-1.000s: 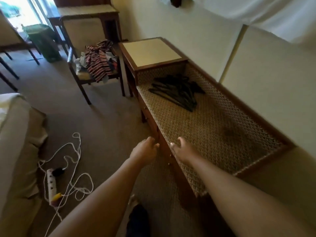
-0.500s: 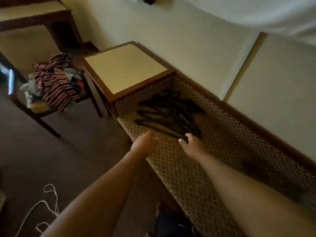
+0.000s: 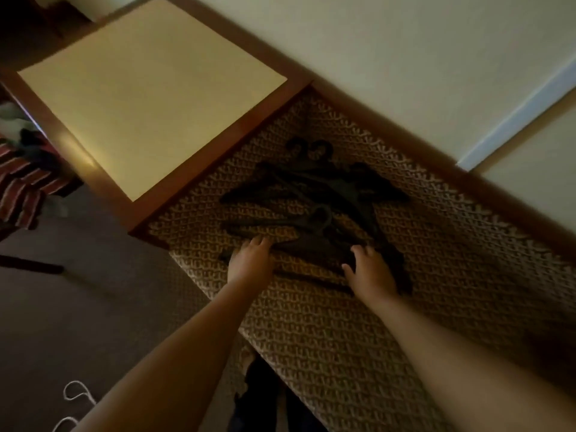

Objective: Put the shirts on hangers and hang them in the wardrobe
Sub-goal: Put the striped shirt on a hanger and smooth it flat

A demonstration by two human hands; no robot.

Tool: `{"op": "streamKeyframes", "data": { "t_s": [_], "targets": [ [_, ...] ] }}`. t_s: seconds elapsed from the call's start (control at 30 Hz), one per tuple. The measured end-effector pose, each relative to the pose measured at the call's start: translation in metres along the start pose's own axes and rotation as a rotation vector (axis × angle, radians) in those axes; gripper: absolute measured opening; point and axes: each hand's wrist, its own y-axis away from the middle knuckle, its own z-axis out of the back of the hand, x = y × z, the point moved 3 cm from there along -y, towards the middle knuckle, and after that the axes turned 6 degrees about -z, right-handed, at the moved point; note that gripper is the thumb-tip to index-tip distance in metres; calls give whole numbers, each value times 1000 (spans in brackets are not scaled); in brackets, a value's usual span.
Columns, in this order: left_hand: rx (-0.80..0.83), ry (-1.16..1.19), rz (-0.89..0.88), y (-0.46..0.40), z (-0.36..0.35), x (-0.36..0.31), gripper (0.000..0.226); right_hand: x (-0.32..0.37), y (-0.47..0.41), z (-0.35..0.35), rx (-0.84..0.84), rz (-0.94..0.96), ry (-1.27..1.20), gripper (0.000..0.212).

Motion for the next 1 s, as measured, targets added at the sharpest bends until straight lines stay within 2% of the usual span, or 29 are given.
{"op": "streamKeyframes", "data": {
  "t_s": [0.13, 0.2, 0.5, 0.7, 1.0],
  "targets": [
    [64, -148, -74, -25, -19, 6, 39, -4, -7, -16, -41, 17, 68, 41],
    [40, -194, -98, -33, -22, 5, 38, -4, -9, -17, -71, 26, 71, 38],
    [-23, -200, -154, -30, 1, 2, 34, 5, -1, 4, -119, 67, 41, 28],
    [-117, -178, -192, -7, 81, 12, 21, 45, 10, 53, -222, 151, -46, 30],
    [-329, -105, -173, -9, 225, 65, 27, 172, 2, 147, -437, 340, -82, 29]
  ]
}}
